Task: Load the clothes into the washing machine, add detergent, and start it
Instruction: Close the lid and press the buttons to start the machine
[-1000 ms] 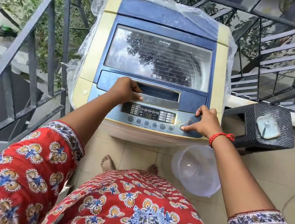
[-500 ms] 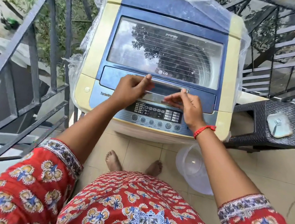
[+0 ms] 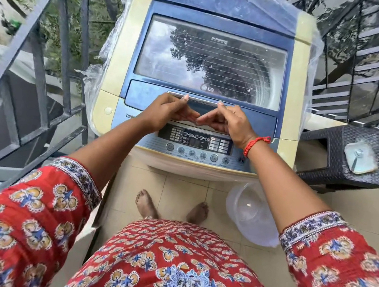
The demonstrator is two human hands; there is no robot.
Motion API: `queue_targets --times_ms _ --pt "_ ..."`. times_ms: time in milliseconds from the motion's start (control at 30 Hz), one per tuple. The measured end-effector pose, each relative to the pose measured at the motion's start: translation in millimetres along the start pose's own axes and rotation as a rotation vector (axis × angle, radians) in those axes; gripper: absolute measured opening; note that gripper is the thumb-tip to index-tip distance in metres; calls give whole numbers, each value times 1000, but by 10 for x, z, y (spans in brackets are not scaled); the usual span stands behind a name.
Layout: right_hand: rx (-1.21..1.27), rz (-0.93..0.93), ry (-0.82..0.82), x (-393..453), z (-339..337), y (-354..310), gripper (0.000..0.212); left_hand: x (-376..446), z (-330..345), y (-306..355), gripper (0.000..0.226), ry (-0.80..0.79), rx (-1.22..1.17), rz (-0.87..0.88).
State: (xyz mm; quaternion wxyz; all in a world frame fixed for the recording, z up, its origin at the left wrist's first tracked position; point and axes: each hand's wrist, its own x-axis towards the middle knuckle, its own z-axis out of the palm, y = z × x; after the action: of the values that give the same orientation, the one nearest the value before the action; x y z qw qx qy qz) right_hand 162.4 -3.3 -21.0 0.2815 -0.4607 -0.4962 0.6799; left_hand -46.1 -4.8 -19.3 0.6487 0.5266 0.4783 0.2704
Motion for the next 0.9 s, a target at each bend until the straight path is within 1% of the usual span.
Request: queue_targets --times_ms 100,233,433,900 --pt "-61 12 -45 41 -50 -62 56 16 -38 8 49 -18 -61 -21" --pt "-50 25 -70 97 -101 -32 57 34 -61 -2 52 -49 -76 -39" --pt "53 24 -89 124 -130 14 56 32 -63 -44 53 -10 -92 -51" --pt "6 -2 -66 107 -129 42 56 37 -49 7 55 -3 -96 -53"
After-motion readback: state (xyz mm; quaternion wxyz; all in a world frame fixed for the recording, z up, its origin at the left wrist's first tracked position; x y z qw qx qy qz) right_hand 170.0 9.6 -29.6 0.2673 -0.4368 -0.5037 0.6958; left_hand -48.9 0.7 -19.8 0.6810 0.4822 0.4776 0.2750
